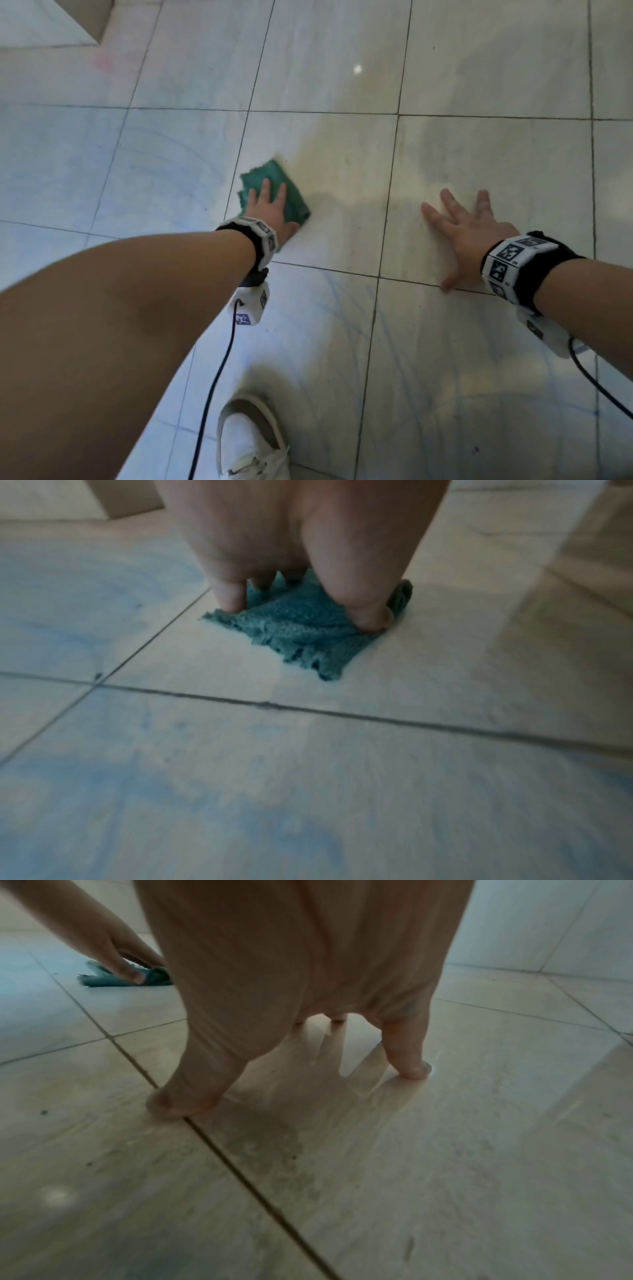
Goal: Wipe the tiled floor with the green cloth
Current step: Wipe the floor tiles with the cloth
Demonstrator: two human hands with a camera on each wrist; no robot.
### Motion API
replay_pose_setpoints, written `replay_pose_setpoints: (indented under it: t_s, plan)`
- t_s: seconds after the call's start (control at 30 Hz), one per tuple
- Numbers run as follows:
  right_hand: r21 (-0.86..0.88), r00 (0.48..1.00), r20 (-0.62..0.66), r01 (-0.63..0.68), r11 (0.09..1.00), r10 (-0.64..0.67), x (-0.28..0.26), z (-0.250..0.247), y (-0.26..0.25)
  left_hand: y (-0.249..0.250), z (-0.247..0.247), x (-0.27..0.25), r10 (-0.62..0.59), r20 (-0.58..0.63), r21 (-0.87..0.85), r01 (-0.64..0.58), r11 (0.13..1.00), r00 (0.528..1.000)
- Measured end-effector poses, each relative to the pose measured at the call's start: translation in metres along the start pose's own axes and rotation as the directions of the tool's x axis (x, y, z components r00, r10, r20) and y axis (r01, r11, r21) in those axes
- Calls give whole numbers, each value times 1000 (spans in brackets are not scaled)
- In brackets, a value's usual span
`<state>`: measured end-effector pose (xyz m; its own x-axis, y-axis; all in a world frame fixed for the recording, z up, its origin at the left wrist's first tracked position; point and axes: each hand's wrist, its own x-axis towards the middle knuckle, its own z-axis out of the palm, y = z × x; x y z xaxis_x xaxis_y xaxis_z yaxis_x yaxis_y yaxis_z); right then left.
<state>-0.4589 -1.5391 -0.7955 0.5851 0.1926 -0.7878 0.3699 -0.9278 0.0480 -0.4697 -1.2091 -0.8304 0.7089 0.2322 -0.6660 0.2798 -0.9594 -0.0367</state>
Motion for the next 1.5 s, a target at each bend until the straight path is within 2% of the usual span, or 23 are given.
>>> replay_pose_setpoints:
  t_s: [0.13, 0.23, 0.33, 0.43, 0.47, 0.53, 0.57, 0.67, 0.73, 0.8, 0.83, 0.93, 1.07, 1.13, 1.23, 1.3, 1.33, 1.4, 1.5]
  plan:
    - [-26, 1000, 13, -8, 1000, 8, 3, -3, -2, -7, -17, 23, -81, -26, -27, 80, 996, 996]
    - [-44, 1000, 24, -6, 999, 7, 5, -4, -3, 5, -36, 41, -56, -36, 9, 57, 998, 998]
    - [-60, 1000, 27, -7, 998, 8, 4, -6, -4, 41, -40, 40, 91, -61, 74, -87, 993, 994]
    - [-59, 999, 44, -6, 998, 9, 5, -11, -5, 104, -22, 12, 313, -2, 113, -311, 944, 950]
    - [-56, 999, 50, -5, 998, 8, 6, -13, -6, 118, -15, 4, 356, 17, 100, -356, 929, 934]
    - [-42, 999, 52, 1, 999, 2, 7, -16, -7, 123, -7, 1, 368, 32, 88, -370, 925, 929]
    - [-35, 999, 51, 7, 999, -5, 6, -17, -7, 114, -10, 4, 337, 7, 73, -336, 939, 942]
    - [-35, 999, 43, 21, 999, -20, 6, -14, -6, 59, -35, 17, 81, -70, 61, -77, 995, 994]
    - [-37, 999, 43, 18, 999, -16, 7, -13, -6, 15, -43, 24, -87, -37, 86, 89, 992, 996]
    - [-44, 999, 41, 15, 999, -13, 10, -12, -6, -11, -40, 28, -170, -33, 64, 172, 983, 985]
    - [-46, 999, 42, 14, 999, -12, 11, -12, -6, -11, -36, 30, -150, -44, 41, 152, 988, 988]
    - [-53, 999, 46, 7, 999, -5, 14, -14, -9, 25, -29, 30, 60, -50, 73, -56, 996, 997]
    - [-63, 999, 38, 2, 998, 0, 16, -15, -10, 88, -33, 35, 270, -14, 98, -267, 959, 963]
    - [-57, 999, 39, 2, 998, 0, 17, -16, -10, 94, -42, 49, 267, -25, 82, -264, 961, 963]
    - [-56, 999, 33, 2, 998, 0, 18, -12, -7, 80, -61, 66, 129, -56, 42, -127, 991, 990]
    - [-50, 999, 41, 6, 999, -4, 20, -10, -6, 74, -63, 70, 88, -53, 24, -87, 996, 995]
    - [-43, 999, 42, 8, 999, -6, 20, -10, -6, 75, -62, 67, 105, -66, 18, -104, 994, 992]
    - [-34, 999, 32, 21, 999, -20, 24, -9, -5, 93, -59, 59, 225, -79, 67, -220, 973, 971]
    - [-17, 999, 26, 24, 1000, -24, 26, -9, -5, 142, -41, 39, 428, 1, 177, -422, 889, 904]
